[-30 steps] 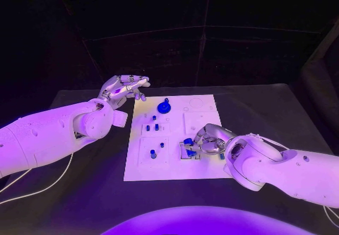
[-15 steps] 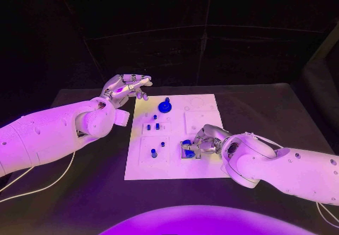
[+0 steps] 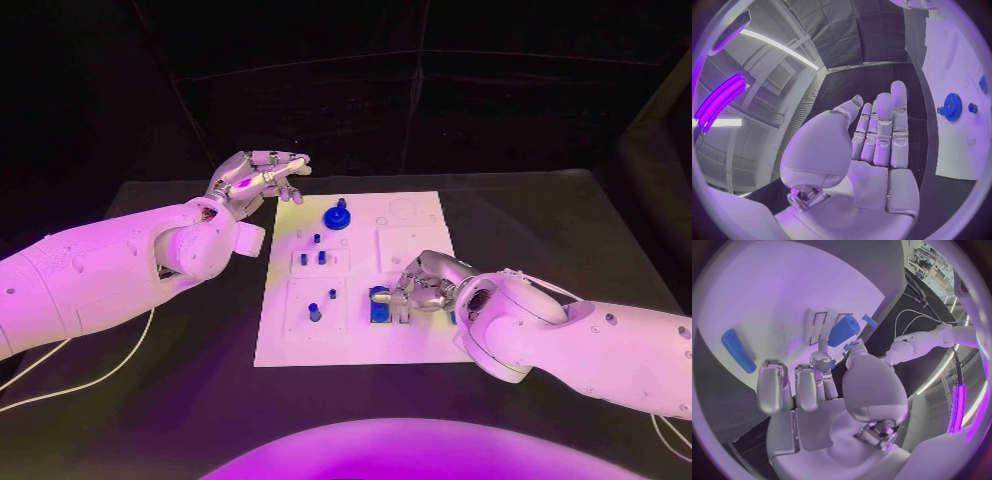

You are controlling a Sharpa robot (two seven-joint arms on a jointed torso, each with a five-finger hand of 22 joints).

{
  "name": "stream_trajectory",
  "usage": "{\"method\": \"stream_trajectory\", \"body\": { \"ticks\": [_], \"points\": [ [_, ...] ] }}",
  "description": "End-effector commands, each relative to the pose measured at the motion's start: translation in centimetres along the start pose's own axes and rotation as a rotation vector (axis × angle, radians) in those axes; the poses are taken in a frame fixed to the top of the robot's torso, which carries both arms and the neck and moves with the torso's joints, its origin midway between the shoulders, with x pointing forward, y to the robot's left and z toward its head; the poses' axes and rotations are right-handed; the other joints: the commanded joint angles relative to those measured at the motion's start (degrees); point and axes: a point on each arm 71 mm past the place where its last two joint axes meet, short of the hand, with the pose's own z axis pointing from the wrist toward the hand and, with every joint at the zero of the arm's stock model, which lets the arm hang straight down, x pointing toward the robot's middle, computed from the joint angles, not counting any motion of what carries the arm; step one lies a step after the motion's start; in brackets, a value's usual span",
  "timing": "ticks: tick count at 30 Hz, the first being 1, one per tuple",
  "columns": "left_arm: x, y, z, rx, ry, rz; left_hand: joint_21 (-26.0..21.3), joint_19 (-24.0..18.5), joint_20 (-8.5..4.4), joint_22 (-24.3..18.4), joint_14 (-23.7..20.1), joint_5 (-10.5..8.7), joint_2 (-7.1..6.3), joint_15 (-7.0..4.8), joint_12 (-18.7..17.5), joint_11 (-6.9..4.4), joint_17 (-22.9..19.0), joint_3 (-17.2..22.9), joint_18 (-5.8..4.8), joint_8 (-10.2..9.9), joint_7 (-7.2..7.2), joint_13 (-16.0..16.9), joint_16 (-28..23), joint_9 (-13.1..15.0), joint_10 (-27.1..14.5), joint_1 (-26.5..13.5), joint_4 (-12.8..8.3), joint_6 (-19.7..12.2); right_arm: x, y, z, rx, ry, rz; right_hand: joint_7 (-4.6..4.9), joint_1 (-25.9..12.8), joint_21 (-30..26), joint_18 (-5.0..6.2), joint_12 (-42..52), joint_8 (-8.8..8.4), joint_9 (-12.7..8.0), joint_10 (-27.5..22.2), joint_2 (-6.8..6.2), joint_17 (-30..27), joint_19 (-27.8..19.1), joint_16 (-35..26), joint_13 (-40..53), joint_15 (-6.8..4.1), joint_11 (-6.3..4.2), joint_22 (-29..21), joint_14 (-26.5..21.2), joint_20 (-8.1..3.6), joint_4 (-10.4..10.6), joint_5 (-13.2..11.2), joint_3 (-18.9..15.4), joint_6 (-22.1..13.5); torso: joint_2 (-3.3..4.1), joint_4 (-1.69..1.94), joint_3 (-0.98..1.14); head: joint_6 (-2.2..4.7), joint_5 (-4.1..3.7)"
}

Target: Assemble the parts on the task board

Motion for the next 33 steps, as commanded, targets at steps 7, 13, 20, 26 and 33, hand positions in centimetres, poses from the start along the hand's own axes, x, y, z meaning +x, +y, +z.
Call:
{"method": "stream_trajectory", "body": {
  "ticks": [7,13,20,26,33],
  "points": [
    [0.0,-0.1,0.0,0.004,0.009,-0.007,-0.33,0.18,0.20,-0.05,-0.47,-0.11,0.14,0.03,0.12,0.09,-0.05,-0.25,0.76,0.30,0.04,0.08,-0.02,-0.04,-0.38,0.48,-0.06,-0.27,0.1,0.9,-1.0,-0.107,0.039,-0.036,-0.27,9.76,0.03,-0.39,1.21,0.15,0.75,0.81,0.37,0.67,0.19,-0.20,2.02,0.20,-0.40,5.21,2.75,-0.15,-2.68,1.20,0.98,-0.09,-0.01,-0.09,0.03,-0.15,0.00],
    [0.1,-0.1,0.1,0.003,0.011,-0.008,-0.33,0.18,0.20,-0.05,-0.47,-0.11,0.14,0.03,0.12,0.09,-0.05,-0.25,0.76,0.30,0.04,0.08,-0.02,-0.04,-0.38,0.48,-0.06,-0.27,0.1,0.7,-0.9,-0.099,0.040,-0.049,-0.40,11.25,0.24,-0.48,2.05,0.47,1.03,1.33,0.86,0.97,0.45,-0.09,2.95,0.11,-0.52,5.53,2.82,-0.22,-3.22,1.28,0.91,0.31,0.01,0.02,0.00,-0.19,-0.16],
    [0.1,0.0,0.1,0.001,0.012,-0.008,-0.33,0.18,0.20,-0.05,-0.47,-0.11,0.14,0.03,0.12,0.09,-0.05,-0.25,0.76,0.30,0.04,0.08,-0.02,-0.04,-0.38,0.48,-0.06,-0.27,0.1,0.3,-0.4,-0.074,0.043,-0.069,-0.52,12.02,0.20,-0.47,2.25,0.79,1.27,1.50,1.65,0.96,0.42,-0.13,3.24,0.02,-0.64,5.50,2.82,-0.30,-3.40,1.81,0.87,0.60,0.05,0.13,-0.02,-0.32,-0.11],
    [0.0,0.0,0.0,0.001,0.011,-0.008,-0.33,0.18,0.20,-0.05,-0.47,-0.11,0.14,0.03,0.12,0.09,-0.05,-0.25,0.76,0.30,0.04,0.08,-0.02,-0.04,-0.38,0.48,-0.06,-0.27,0.2,0.2,-0.1,-0.064,0.051,-0.094,-0.63,13.66,0.23,-0.48,2.35,1.07,1.52,1.62,2.51,1.25,0.47,-0.04,3.51,-0.09,-0.75,5.58,2.87,-0.41,-4.18,2.35,0.96,0.75,0.04,0.03,-0.08,-0.50,0.00],
    [0.0,-0.1,0.0,0.001,0.009,-0.007,-0.33,0.18,0.20,-0.05,-0.47,-0.11,0.14,0.03,0.12,0.09,-0.05,-0.25,0.76,0.30,0.04,0.08,-0.02,-0.04,-0.38,0.48,-0.06,-0.27,0.2,0.2,0.0,-0.067,0.049,-0.128,-0.76,16.43,0.26,-0.51,2.62,1.31,1.79,1.84,2.69,1.60,0.53,0.07,4.01,-0.23,-0.91,5.69,2.92,-0.54,-5.98,2.54,0.87,0.81,0.00,-0.03,-0.04,-0.74,0.06]
  ]
}}
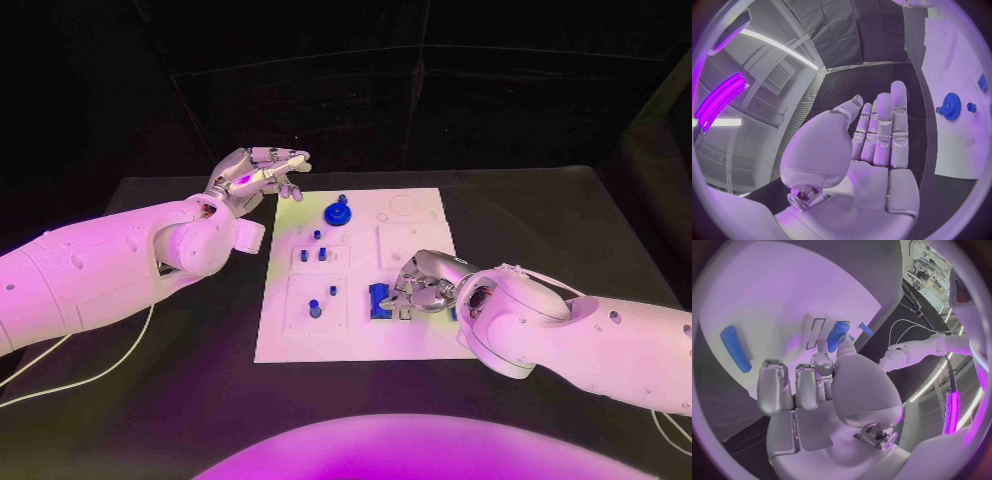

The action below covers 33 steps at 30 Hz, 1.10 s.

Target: Assemble the parts on the task board

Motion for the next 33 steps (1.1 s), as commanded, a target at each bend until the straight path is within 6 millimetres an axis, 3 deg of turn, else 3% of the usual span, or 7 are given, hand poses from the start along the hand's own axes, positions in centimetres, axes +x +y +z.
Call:
{"method": "stream_trajectory", "body": {
  "ticks": [1,14,18,22,27,33],
  "points": [
    [0.0,-0.2,0.0,0.006,0.009,-0.007,-0.33,0.18,0.21,-0.06,-0.47,-0.10,0.14,0.03,0.13,0.09,-0.07,-0.25,0.77,0.30,0.04,0.09,-0.02,-0.04,-0.38,0.48,-0.06,-0.27,0.1,0.0,0.0,-0.001,0.010,-0.049,-0.01,1.17,0.26,-0.52,0.44,0.32,0.12,0.51,-0.02,0.17,0.11,0.09,0.19,-0.23,0.01,5.71,2.94,-0.13,-0.67,0.38,-0.02,0.35,-0.03,-0.09,0.02,-0.09,-0.02],
    [0.0,-0.2,0.0,0.006,0.007,-0.007,-0.33,0.18,0.21,-0.06,-0.47,-0.10,0.14,0.03,0.13,0.09,-0.07,-0.25,0.77,0.30,0.04,0.09,-0.02,-0.04,-0.38,0.48,-0.06,-0.27,-0.2,0.3,-0.4,-0.052,-0.031,-0.031,0.13,0.29,0.21,-0.52,0.61,0.41,0.30,0.72,-0.30,0.21,0.08,0.03,0.56,-0.13,0.14,5.70,2.94,-0.09,-0.42,-0.28,-1.52,0.29,-0.05,-0.08,0.04,0.11,-0.14],
    [0.0,-0.2,0.0,0.006,0.008,-0.007,-0.33,0.18,0.21,-0.06,-0.47,-0.10,0.14,0.03,0.13,0.09,-0.07,-0.25,0.77,0.30,0.04,0.09,-0.02,-0.04,-0.38,0.48,-0.06,-0.27,-0.8,-0.1,-0.8,-0.072,-0.070,0.038,0.45,-0.33,-0.24,-0.37,-0.10,-0.25,0.10,0.31,0.44,-0.26,-0.39,-0.26,0.09,0.01,0.37,5.14,2.82,-0.01,0.31,2.52,-2.00,-0.88,-0.09,-0.20,0.06,0.28,-0.24],
    [-0.1,-0.2,-0.1,0.006,0.006,-0.006,-0.33,0.18,0.21,-0.06,-0.47,-0.10,0.14,0.03,0.13,0.09,-0.07,-0.25,0.77,0.30,0.04,0.09,-0.02,-0.04,-0.38,0.48,-0.06,-0.27,-1.6,-1.3,-1.8,-0.077,-0.089,0.100,1.37,0.19,-0.23,-0.39,-0.06,-2.21,-0.63,0.25,1.27,0.05,-0.35,-0.16,0.30,0.53,1.07,5.19,2.89,0.35,0.47,4.02,-2.22,-3.52,-0.11,-0.25,0.04,0.56,-0.60],
    [-0.1,-0.2,-0.1,0.006,0.004,-0.005,-0.33,0.18,0.21,-0.06,-0.47,-0.10,0.14,0.03,0.13,0.09,-0.07,-0.25,0.77,0.30,0.04,0.09,-0.02,-0.04,-0.38,0.48,-0.06,-0.27,-2.6,-3.2,-3.0,-0.044,-0.085,0.099,1.86,0.92,-0.15,-0.42,-0.35,-3.53,-1.14,0.05,1.97,0.28,-0.25,-0.08,0.17,0.91,1.48,5.32,2.93,0.72,0.34,4.92,-2.30,-4.34,-0.10,-0.18,0.02,0.84,-1.39],
    [-0.2,-0.2,-0.2,0.006,0.002,-0.004,-0.41,0.22,0.20,-0.13,-0.50,-0.10,0.18,0.03,0.22,0.08,-0.16,-0.30,0.77,0.33,0.03,0.09,0.01,-0.05,-0.45,0.51,-0.07,-0.29,-3.7,-6.0,-4.1,0.032,-0.087,-0.007,1.99,1.70,0.08,-0.50,-0.59,-4.46,-1.57,-0.03,2.50,0.33,0.02,-0.10,0.11,1.08,1.61,5.68,2.92,0.98,0.15,6.83,-2.53,-3.72,-0.17,-0.62,0.04,1.07,-2.31]
  ]
}}
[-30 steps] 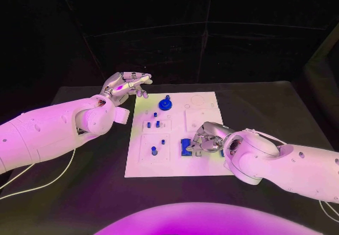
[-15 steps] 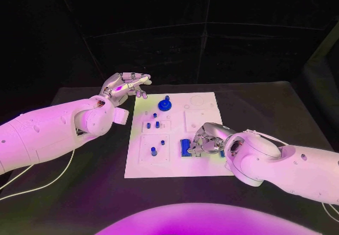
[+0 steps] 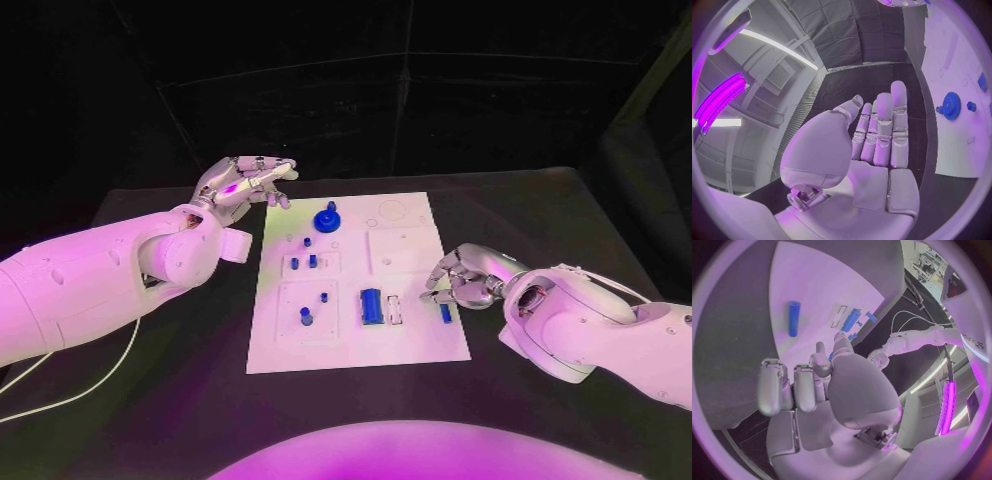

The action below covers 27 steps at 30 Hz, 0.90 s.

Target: Assemble the parts on the task board

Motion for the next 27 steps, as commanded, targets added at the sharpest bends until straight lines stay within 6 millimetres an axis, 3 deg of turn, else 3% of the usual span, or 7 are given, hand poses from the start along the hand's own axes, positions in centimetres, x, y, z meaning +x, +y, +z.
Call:
{"method": "stream_trajectory", "body": {
  "ticks": [1,6,13,27],
  "points": [
    [0.2,-0.2,0.0,0.007,0.008,-0.007,-0.45,0.24,0.20,-0.18,-0.52,-0.10,0.20,0.03,0.28,0.08,-0.22,-0.33,0.76,0.35,0.03,0.09,0.03,-0.05,-0.49,0.52,-0.08,-0.30,-0.2,-0.4,-0.3,0.002,0.011,-0.071,0.19,0.08,0.09,-0.49,-0.34,-0.31,-0.10,0.19,0.25,0.04,0.24,-0.09,-0.06,0.25,0.36,5.70,2.93,0.36,-0.01,0.38,-0.37,0.44,-0.03,-0.38,0.03,0.13,-0.42],
    [0.3,-0.1,0.1,0.007,0.011,-0.008,-0.45,0.24,0.20,-0.18,-0.52,-0.10,0.20,0.03,0.28,0.08,-0.22,-0.33,0.76,0.35,0.03,0.09,0.03,-0.05,-0.49,0.52,-0.08,-0.30,-0.6,-1.5,-0.4,0.054,0.008,-0.162,0.05,-0.91,-0.15,-0.40,-0.88,-0.90,-0.33,0.07,-0.07,-0.60,0.01,-0.49,-0.42,0.22,0.29,5.44,2.77,0.40,0.82,-0.64,-1.56,1.40,-0.12,-0.89,0.23,0.09,-0.40],
    [0.3,0.0,0.1,0.004,0.013,-0.008,-0.45,0.24,0.20,-0.18,-0.52,-0.10,0.20,0.03,0.28,0.08,-0.22,-0.33,0.76,0.35,0.03,0.09,0.03,-0.05,-0.49,0.52,-0.08,-0.30,-0.5,-2.4,-0.3,0.115,0.035,-0.239,-0.17,-2.34,-0.25,-0.38,-1.07,-1.47,-0.44,0.13,-0.65,-0.70,-0.04,-0.67,-0.43,0.12,0.16,5.38,2.74,0.34,2.35,-2.40,-3.17,2.41,-0.10,-0.64,0.13,0.05,-0.68],
    [0.3,0.1,0.1,0.002,0.013,-0.007,-0.45,0.24,0.20,-0.18,-0.52,-0.10,0.20,0.03,0.28,0.08,-0.22,-0.33,0.76,0.35,0.03,0.09,0.03,-0.05,-0.49,0.52,-0.08,-0.30,0.6,-1.8,0.6,0.114,0.095,-0.280,-0.41,-2.38,-0.25,-0.39,-0.64,-1.56,-0.31,0.38,-0.91,-0.54,0.00,-0.67,0.06,-0.01,-0.03,5.44,2.79,0.22,3.15,-3.03,-3.69,3.27,-0.12,-0.62,0.08,-0.17,-0.65]
  ]
}}
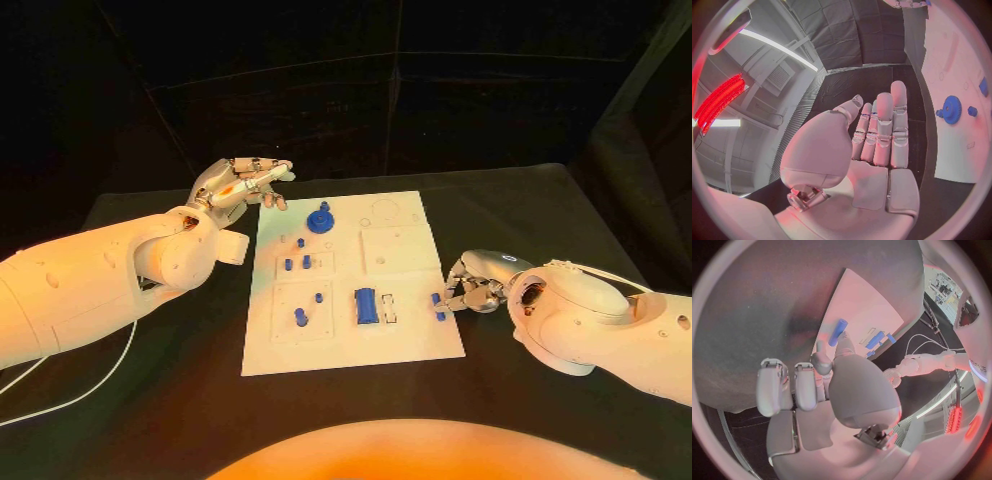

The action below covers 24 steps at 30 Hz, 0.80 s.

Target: Assemble the parts on the task board

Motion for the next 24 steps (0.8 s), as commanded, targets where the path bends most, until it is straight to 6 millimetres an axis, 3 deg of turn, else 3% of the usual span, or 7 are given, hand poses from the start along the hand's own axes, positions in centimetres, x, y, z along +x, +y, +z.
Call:
{"method": "stream_trajectory", "body": {
  "ticks": [1,10,14,17,24],
  "points": [
    [0.1,-0.1,0.1,0.007,0.010,-0.008,-0.18,0.24,0.20,-0.06,-0.52,-0.10,0.20,0.03,0.28,0.08,-0.05,-0.33,0.76,0.35,0.03,0.09,0.03,-0.05,-0.49,0.53,-0.08,-0.30,0.5,0.2,0.2,0.005,0.036,-0.047,-0.11,0.31,-0.23,-0.41,0.24,-0.20,0.05,0.40,0.46,0.11,-0.17,-0.12,0.13,-0.04,-0.06,5.47,2.80,0.01,-0.03,-0.21,0.11,0.63,0.00,0.00,-0.02,-0.04,0.03],
    [0.1,-0.1,0.0,0.005,0.011,-0.008,-0.18,0.24,0.20,-0.06,-0.52,-0.10,0.20,0.03,0.28,0.08,-0.05,-0.33,0.76,0.35,0.03,0.09,0.03,-0.05,-0.49,0.53,-0.08,-0.30,1.0,1.1,0.7,-0.012,0.058,-0.063,-0.28,2.70,-0.18,-0.44,0.33,-0.32,0.20,0.46,1.16,0.37,-0.07,-0.04,0.36,-0.23,-0.26,5.60,2.86,-0.18,-1.02,0.68,0.65,1.46,0.00,0.07,-0.07,-0.07,0.05],
    [0.1,-0.1,0.0,0.005,0.011,-0.008,-0.18,0.24,0.20,-0.06,-0.52,-0.10,0.20,0.03,0.28,0.08,-0.05,-0.33,0.76,0.35,0.03,0.09,0.03,-0.05,-0.49,0.53,-0.08,-0.30,1.3,1.5,0.9,-0.015,0.070,-0.095,-0.52,6.87,-0.18,-0.44,0.00,-0.57,0.24,0.26,2.28,0.57,-0.05,0.02,0.26,-0.50,-0.56,5.64,2.90,-0.39,-3.37,2.31,2.22,1.87,0.07,0.10,-0.06,-0.13,0.16],
    [0.1,-0.1,0.0,0.004,0.011,-0.008,-0.18,0.24,0.20,-0.06,-0.52,-0.10,0.20,0.03,0.28,0.08,-0.05,-0.33,0.76,0.35,0.03,0.09,0.03,-0.05,-0.49,0.53,-0.08,-0.30,1.6,1.7,1.0,-0.012,0.093,-0.143,-0.49,9.28,-0.30,-0.41,-0.46,-0.93,0.15,0.00,2.66,0.65,-0.16,0.01,0.03,-0.54,-0.59,5.53,2.89,-0.53,-4.94,1.25,3.26,2.09,0.05,0.13,-0.08,-0.26,0.23],
    [0.0,-0.1,0.0,0.003,0.011,-0.008,-0.18,0.24,0.20,-0.06,-0.52,-0.10,0.20,0.03,0.28,0.08,-0.05,-0.33,0.76,0.35,0.03,0.09,0.03,-0.05,-0.49,0.53,-0.08,-0.30,2.2,2.2,1.2,-0.012,0.134,-0.215,-0.46,9.87,-0.34,-0.41,-0.63,-1.14,0.10,-0.07,2.48,0.75,-0.20,0.04,-0.05,-0.53,-0.57,5.50,2.90,-0.53,-5.49,0.79,3.46,2.26,0.02,0.02,-0.08,-0.35,0.33]
  ]
}}
